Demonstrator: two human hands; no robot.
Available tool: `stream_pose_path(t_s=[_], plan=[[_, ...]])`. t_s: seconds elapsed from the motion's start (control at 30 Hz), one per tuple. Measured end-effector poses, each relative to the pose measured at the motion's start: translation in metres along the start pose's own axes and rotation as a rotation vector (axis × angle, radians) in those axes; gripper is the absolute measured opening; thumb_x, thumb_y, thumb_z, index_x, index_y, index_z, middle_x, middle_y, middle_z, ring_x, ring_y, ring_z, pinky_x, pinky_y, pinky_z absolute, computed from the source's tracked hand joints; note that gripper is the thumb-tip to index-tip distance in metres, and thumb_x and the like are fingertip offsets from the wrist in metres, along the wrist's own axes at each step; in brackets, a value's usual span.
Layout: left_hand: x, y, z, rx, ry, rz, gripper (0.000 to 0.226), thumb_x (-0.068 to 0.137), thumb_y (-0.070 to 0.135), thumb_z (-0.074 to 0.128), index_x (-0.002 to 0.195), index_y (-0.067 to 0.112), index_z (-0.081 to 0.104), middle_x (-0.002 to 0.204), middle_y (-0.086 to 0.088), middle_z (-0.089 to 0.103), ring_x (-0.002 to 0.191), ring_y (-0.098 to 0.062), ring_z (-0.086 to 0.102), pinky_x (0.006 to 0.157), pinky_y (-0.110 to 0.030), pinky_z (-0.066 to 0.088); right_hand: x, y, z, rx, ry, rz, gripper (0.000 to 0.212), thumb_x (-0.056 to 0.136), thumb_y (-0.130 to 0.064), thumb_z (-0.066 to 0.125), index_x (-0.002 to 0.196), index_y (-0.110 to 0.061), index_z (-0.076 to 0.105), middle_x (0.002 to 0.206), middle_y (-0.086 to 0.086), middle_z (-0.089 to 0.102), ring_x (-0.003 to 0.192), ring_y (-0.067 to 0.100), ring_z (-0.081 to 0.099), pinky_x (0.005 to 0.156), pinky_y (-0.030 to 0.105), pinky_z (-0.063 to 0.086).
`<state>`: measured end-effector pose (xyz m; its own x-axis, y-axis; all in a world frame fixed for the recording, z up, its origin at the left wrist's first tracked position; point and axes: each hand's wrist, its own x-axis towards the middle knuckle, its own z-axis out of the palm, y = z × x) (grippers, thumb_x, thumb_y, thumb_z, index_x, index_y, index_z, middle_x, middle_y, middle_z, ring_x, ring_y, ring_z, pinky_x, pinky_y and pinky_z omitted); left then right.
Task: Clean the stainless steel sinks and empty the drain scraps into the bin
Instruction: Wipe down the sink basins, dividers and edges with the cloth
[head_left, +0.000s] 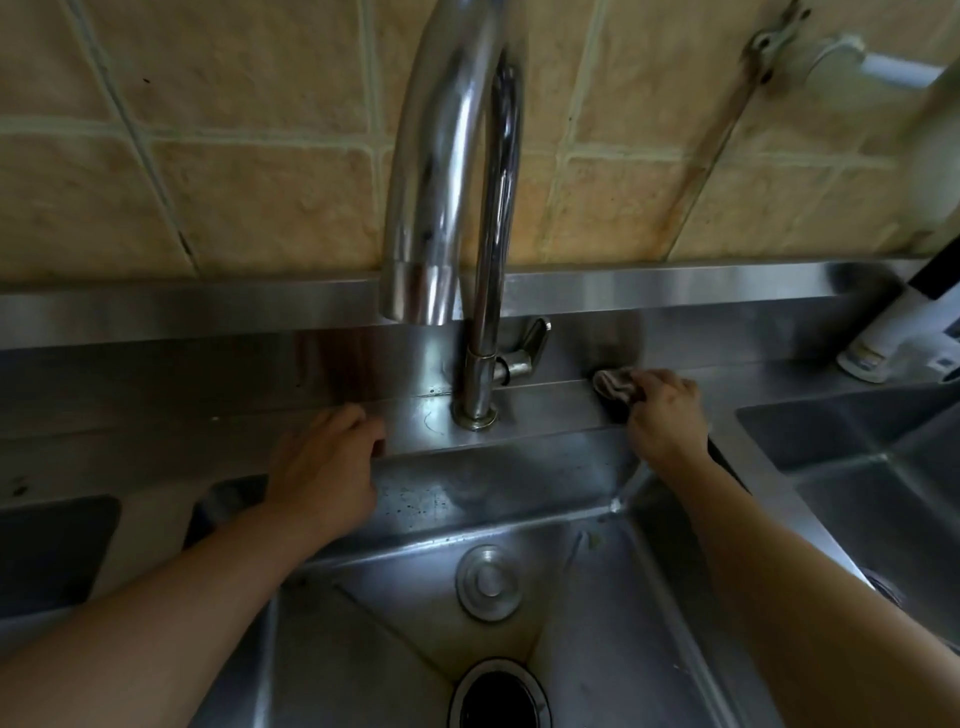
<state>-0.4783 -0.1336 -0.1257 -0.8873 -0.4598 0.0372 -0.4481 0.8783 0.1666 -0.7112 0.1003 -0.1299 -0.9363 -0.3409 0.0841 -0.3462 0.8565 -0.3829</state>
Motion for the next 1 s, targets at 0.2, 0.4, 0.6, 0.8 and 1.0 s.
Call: stream_pose_path(t_s=[0.2, 0.4, 0.6, 0.8, 1.0], plan=[[0.002, 0.002, 0.002, -0.012, 0.031, 0.03, 0.038, 0.079, 0.013, 0.06, 0.116, 0.021, 0.057, 0.121, 0.003, 0.047, 0.111, -0.019, 0.044, 0.075, -0.029, 0.027, 0.012, 0.006, -0.004, -0.01, 0.052, 0.227, 0.042, 0.095, -0.022, 0.045, 0.136, -0.012, 0.043, 0.147, 0.017, 0.025, 0.133, 0.04, 0.022, 0.107, 0.054, 0.024], [0.004, -0.004, 0.0, -0.013, -0.009, 0.033, 0.04, 0.079, 0.01, 0.06, 0.117, 0.021, 0.055, 0.121, 0.004, 0.044, 0.109, -0.019, 0.043, 0.073, -0.027, 0.023, -0.011, -0.032, 0.023, -0.14, -0.071, 0.036, 0.044, 0.095, -0.032, 0.04, 0.138, -0.023, 0.042, 0.15, 0.006, 0.029, 0.136, 0.033, 0.022, 0.111, 0.049, 0.021], [0.0, -0.011, -0.003, -0.016, -0.077, 0.109, 0.041, 0.083, 0.009, 0.057, 0.121, 0.021, 0.055, 0.129, 0.003, 0.044, 0.117, -0.019, 0.04, 0.077, -0.028, 0.026, -0.055, -0.1, 0.051, -0.053, -0.143, -0.208, 0.049, 0.089, -0.031, 0.047, 0.137, -0.025, 0.044, 0.148, 0.001, 0.032, 0.135, 0.03, 0.02, 0.11, 0.046, 0.019], [-0.009, -0.04, -0.024, -0.129, -0.179, 0.117, 0.048, 0.079, -0.002, 0.052, 0.125, 0.012, 0.055, 0.134, -0.002, 0.048, 0.123, -0.024, 0.045, 0.095, -0.029, 0.039, -0.085, -0.116, 0.046, -0.01, -0.109, -0.03, 0.046, 0.087, -0.006, 0.049, 0.133, -0.015, 0.049, 0.138, 0.008, 0.042, 0.125, 0.031, 0.03, 0.098, 0.04, 0.033], [-0.042, -0.11, -0.045, 0.007, -0.16, -0.086, 0.042, 0.085, 0.021, 0.058, 0.126, 0.016, 0.052, 0.134, -0.004, 0.046, 0.122, -0.026, 0.043, 0.099, -0.037, 0.038, -0.121, -0.172, 0.054, 0.161, 0.041, -0.151, 0.043, 0.085, 0.004, 0.05, 0.126, -0.007, 0.057, 0.135, 0.015, 0.046, 0.12, 0.037, 0.034, 0.092, 0.046, 0.039]])
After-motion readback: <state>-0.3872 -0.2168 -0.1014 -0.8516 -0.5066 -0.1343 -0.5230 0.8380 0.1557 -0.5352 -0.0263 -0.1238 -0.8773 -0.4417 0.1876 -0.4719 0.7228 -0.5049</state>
